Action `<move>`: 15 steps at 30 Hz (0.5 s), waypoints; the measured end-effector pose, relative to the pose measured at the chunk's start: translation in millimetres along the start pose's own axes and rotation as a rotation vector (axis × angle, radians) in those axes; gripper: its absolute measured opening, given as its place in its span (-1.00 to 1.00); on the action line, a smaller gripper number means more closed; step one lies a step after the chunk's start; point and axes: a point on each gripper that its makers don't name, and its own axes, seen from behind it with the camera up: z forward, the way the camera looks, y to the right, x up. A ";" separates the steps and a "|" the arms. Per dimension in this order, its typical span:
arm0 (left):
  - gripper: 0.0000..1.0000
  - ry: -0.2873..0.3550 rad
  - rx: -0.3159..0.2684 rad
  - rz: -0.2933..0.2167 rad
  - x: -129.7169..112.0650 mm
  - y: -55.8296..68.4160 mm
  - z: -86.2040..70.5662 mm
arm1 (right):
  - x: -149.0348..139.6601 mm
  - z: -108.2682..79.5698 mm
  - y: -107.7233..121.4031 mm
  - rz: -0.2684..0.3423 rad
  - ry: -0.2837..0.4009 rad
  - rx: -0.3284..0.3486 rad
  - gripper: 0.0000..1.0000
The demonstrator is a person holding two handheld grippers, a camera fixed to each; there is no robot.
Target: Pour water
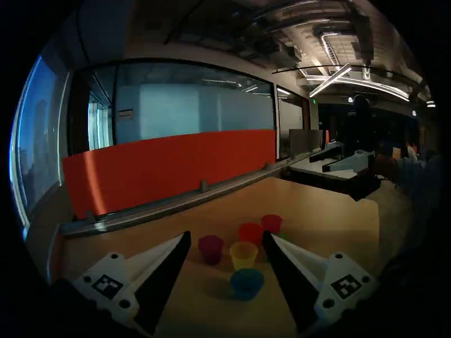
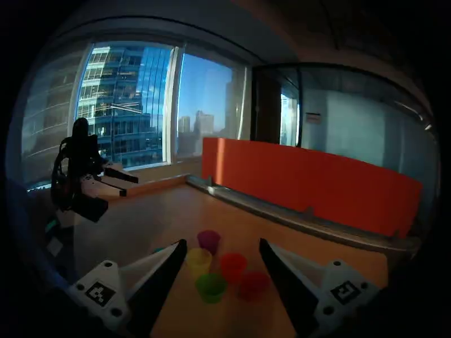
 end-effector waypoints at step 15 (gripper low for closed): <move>0.88 -0.077 -0.075 0.000 -46.4 25.5 17.6 | -46.3 17.3 -8.2 -0.048 -0.113 0.053 0.99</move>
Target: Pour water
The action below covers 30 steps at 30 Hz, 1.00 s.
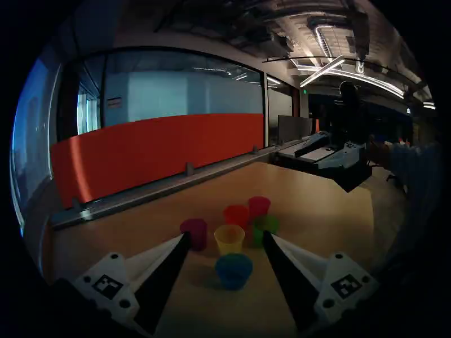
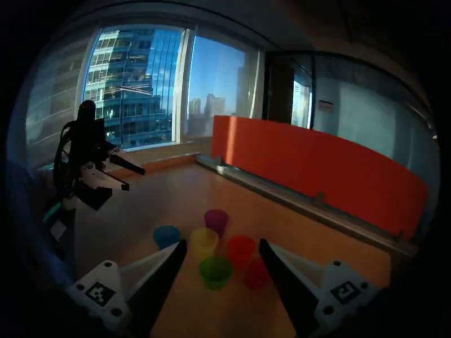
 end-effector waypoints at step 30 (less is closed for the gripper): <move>0.89 -0.185 -0.091 0.001 -91.5 30.1 35.8 | -90.6 51.5 -5.2 -0.002 -0.170 0.060 0.99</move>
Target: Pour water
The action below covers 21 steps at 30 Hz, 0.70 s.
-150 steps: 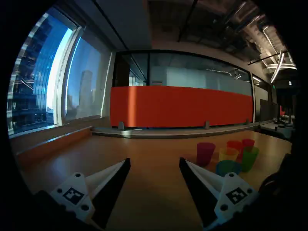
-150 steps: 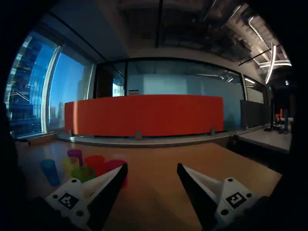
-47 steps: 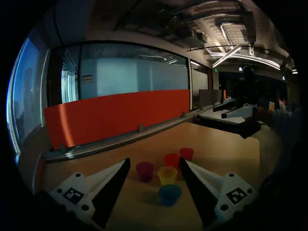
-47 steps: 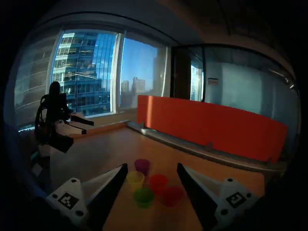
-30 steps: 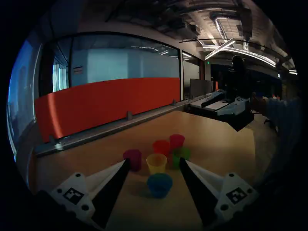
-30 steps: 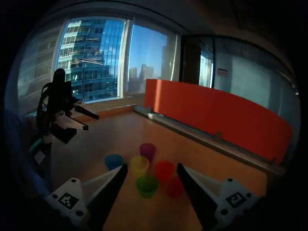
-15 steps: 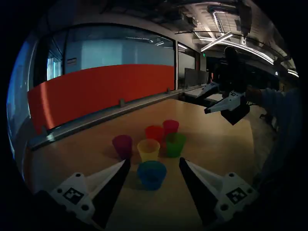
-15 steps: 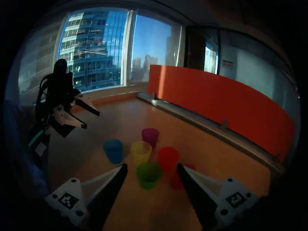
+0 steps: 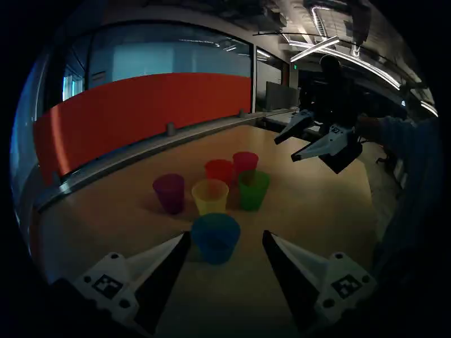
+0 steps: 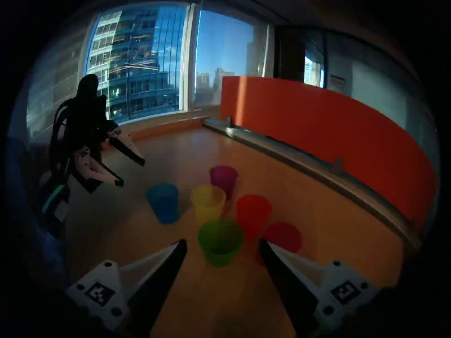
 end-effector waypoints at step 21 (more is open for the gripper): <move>0.89 -0.098 -0.008 -0.004 -41.3 -4.7 28.8 | -34.3 38.5 -7.1 -0.007 -0.074 0.030 0.99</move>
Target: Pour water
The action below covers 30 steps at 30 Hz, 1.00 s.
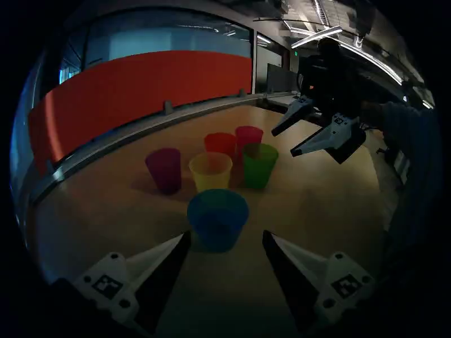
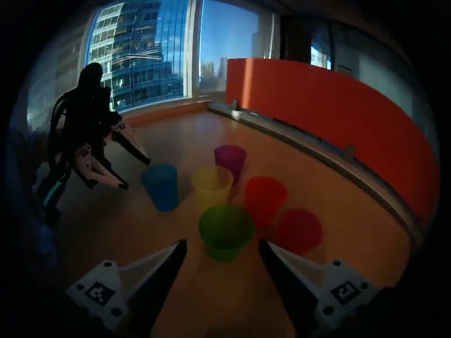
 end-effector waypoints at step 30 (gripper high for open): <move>0.88 -0.016 -0.013 -0.017 3.1 -11.8 39.3 | -14.5 40.1 11.3 0.017 -0.047 0.003 1.00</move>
